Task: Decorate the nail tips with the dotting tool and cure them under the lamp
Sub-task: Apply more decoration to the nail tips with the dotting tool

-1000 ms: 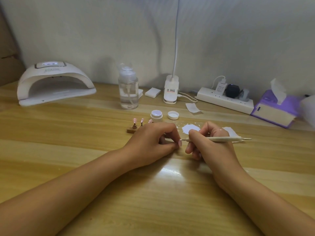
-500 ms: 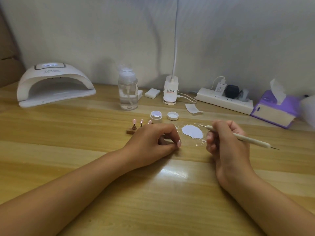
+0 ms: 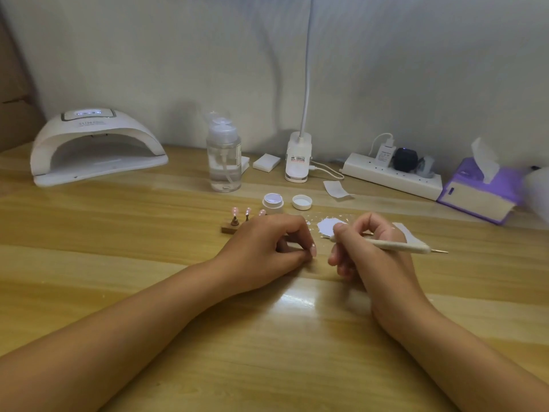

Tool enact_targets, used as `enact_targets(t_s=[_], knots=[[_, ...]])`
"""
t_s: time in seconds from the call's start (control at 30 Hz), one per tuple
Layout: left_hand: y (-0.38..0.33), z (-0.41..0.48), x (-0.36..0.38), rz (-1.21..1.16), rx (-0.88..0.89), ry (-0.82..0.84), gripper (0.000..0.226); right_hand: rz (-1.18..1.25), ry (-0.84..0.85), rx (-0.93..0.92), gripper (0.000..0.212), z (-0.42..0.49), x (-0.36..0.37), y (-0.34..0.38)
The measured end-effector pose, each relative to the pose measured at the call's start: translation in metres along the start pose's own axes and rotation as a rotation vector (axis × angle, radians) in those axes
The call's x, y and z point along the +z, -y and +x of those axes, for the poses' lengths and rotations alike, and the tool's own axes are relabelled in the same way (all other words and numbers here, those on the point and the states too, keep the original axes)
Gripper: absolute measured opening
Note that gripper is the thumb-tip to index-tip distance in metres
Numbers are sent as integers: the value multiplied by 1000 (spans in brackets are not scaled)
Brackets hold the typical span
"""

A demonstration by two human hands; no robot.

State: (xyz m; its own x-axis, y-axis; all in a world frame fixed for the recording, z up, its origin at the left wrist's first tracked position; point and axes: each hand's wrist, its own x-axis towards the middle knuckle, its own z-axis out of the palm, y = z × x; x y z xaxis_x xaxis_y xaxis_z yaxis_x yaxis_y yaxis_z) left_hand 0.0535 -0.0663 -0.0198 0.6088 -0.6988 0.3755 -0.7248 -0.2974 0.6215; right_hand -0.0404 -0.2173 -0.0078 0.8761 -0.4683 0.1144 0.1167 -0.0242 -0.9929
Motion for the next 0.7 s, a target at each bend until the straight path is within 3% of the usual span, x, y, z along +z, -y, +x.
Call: enact_targets(t_s=[0.7], knots=[[-1, 1, 1, 39, 8, -11, 23, -139, 29, -17, 26, 3, 1, -4]])
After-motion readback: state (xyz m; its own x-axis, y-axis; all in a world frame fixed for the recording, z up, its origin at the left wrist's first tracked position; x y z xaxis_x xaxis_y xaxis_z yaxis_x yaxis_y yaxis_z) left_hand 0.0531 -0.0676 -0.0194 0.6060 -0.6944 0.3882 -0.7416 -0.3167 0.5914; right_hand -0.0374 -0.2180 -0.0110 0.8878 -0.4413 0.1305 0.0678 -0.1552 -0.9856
